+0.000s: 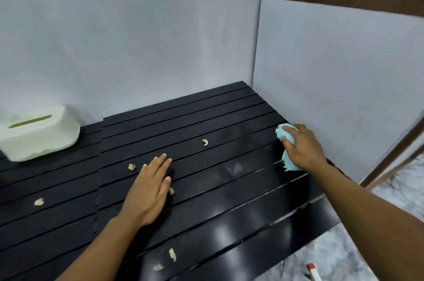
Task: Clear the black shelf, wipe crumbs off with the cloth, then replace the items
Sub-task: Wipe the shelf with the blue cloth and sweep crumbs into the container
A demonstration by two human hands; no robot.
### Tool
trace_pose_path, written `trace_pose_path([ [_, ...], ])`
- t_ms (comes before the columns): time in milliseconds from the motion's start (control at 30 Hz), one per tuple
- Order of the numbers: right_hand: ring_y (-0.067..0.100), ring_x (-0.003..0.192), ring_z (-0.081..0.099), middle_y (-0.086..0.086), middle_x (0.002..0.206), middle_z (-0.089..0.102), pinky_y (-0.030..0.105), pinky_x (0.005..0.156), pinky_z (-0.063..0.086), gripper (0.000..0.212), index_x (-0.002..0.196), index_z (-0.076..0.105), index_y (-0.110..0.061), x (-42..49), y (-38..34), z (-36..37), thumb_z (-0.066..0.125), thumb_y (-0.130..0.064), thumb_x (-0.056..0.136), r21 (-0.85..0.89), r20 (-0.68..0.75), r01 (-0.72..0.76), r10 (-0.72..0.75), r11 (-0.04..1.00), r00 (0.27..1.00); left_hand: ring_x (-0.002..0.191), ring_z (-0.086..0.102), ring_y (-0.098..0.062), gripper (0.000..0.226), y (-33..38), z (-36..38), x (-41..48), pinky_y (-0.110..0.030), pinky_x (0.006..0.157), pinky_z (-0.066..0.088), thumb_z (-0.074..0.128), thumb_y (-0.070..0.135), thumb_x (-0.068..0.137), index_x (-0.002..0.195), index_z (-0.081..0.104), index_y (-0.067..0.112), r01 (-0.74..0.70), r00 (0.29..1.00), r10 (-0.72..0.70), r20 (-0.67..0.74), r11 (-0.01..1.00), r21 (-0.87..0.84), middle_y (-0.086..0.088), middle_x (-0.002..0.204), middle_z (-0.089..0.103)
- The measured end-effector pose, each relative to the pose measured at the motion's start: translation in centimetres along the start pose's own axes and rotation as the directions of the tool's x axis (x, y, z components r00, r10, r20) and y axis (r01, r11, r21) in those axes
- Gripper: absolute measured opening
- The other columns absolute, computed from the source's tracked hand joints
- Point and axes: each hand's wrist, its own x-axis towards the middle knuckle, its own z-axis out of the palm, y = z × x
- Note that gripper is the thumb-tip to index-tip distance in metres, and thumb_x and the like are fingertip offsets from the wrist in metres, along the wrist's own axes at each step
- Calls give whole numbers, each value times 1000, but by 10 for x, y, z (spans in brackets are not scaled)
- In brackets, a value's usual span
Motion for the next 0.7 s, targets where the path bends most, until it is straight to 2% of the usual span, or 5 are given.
trace_pose_path([
  [67, 31, 127, 41, 10, 141, 44, 42, 103, 36, 48, 136, 48, -21, 9, 13, 5, 47, -40, 92, 0, 49, -39, 39, 999, 998, 143, 3, 2, 69, -4, 6, 5, -26, 118, -1, 5, 54, 89, 148, 26, 25, -3, 1000, 3, 2, 1000, -6, 13, 157, 17],
  [133, 29, 127, 41, 7, 140, 45, 43, 103, 38, 50, 135, 48, -25, 9, 13, 15, 47, -46, 89, 5, 16, -41, 41, 999, 999, 142, 4, 7, 69, -5, 10, 7, -26, 119, 2, 6, 55, 89, 147, 28, 26, 12, 1000, -13, -12, 999, -48, 16, 156, 19],
  [233, 24, 128, 39, 1, 139, 43, 42, 100, 41, 48, 133, 46, -31, 9, 3, 25, 55, -41, 87, -4, -18, -48, 48, 999, 999, 141, 4, 9, 67, -4, 10, 11, -28, 119, 4, 7, 54, 91, 146, 30, 26, 15, 999, -17, -27, 998, -53, 18, 154, 19],
  [467, 19, 130, 34, -2, 141, 38, 41, 95, 45, 50, 136, 43, -35, 7, -18, 41, 53, -44, 88, -50, 74, 70, -67, 996, 995, 143, 6, 3, 68, 0, 10, 11, -31, 120, 7, 6, 52, 91, 147, 30, 23, 18, 999, -18, -27, 1000, -11, 13, 156, 21],
  [700, 11, 130, 35, -11, 140, 36, 34, 94, 45, 43, 131, 45, -42, -38, -106, 71, 51, -45, 89, 9, 108, 233, -232, 972, 967, 143, 3, 2, 71, 7, 6, 7, -28, 119, 2, 2, 52, 89, 148, 29, 22, 32, 999, -32, -11, 999, -1, 12, 157, 18],
])
